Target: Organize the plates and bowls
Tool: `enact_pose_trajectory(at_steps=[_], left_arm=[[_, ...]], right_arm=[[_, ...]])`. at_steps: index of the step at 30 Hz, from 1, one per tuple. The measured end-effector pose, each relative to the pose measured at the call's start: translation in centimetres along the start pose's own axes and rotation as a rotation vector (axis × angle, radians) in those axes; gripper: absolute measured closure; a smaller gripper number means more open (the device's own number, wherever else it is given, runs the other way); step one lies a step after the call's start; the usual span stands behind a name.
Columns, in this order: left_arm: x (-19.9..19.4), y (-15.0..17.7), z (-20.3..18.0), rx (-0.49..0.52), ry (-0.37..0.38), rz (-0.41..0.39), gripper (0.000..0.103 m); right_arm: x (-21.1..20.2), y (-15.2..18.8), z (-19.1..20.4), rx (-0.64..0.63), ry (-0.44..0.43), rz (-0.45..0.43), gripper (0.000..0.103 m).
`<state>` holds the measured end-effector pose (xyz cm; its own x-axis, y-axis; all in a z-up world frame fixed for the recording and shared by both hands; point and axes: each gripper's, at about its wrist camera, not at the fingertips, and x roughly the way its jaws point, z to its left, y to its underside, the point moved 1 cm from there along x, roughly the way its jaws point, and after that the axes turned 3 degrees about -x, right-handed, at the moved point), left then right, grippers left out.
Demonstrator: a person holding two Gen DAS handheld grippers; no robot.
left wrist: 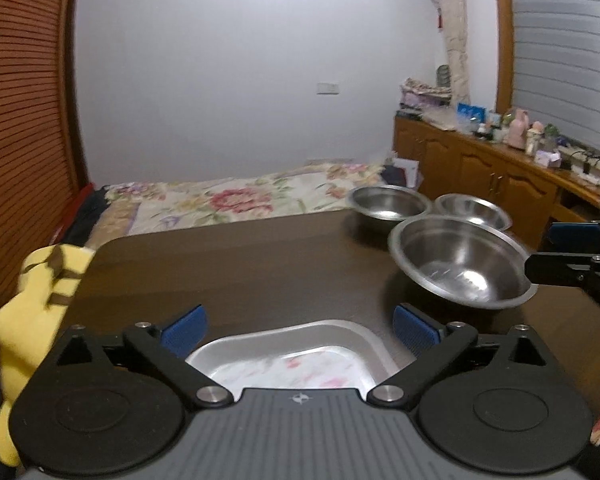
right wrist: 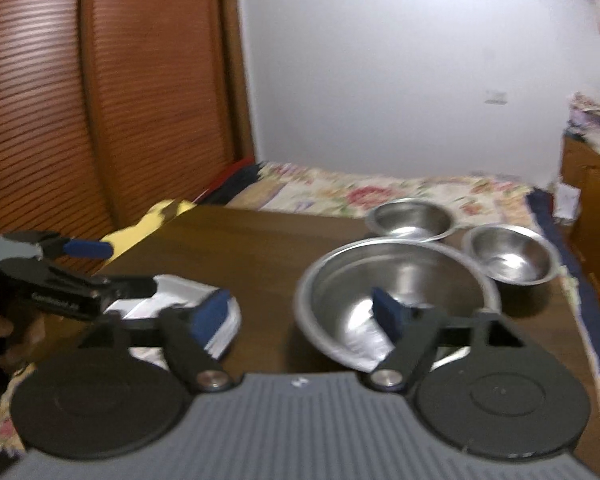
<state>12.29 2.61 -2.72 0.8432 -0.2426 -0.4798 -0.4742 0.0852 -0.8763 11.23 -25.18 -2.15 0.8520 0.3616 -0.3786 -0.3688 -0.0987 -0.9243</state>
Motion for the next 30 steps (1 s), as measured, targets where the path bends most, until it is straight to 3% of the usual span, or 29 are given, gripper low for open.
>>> enact_pose_trajectory(at_steps=[3,8,17,19,20,23,27,30], left_arm=[[1.1,-0.3,-1.7,0.005,0.029,-0.009,0.002],[3.0,-0.8,-3.9,0.011,0.079,-0.007,0.002],[5.9,-1.5,-6.2,0.040,0.116,0.018,0.015],[6.5,-1.6,-6.6,0.039,0.114,0.027,0.024],[6.8,-1.7,-6.8,0.036,0.114,0.030,0.026],[7.7,-2.0,-7.0,0.008,0.114,0.043,0.033],[8.9,-2.0,-7.2,-0.008,0.114,0.077,0.043],[9.4,-2.0,-7.4,-0.020,0.114,0.093,0.052]], right_arm=[[-0.3,0.5,-1.8,0.009,0.052,-0.050,0.000],[0.5,1.6,-4.5,0.037,0.123,-0.084,0.000],[3.6,3.5,-7.9,0.112,0.125,-0.049,0.001],[4.0,3.7,-8.4,0.110,0.119,-0.036,0.005],[4.3,3.7,-8.6,0.108,0.111,-0.027,0.013],[5.1,3.8,-9.2,0.117,0.084,-0.009,0.019],[5.6,4.1,-9.9,0.151,0.044,0.017,0.034],[5.7,4.1,-10.0,0.159,0.022,0.021,0.038]])
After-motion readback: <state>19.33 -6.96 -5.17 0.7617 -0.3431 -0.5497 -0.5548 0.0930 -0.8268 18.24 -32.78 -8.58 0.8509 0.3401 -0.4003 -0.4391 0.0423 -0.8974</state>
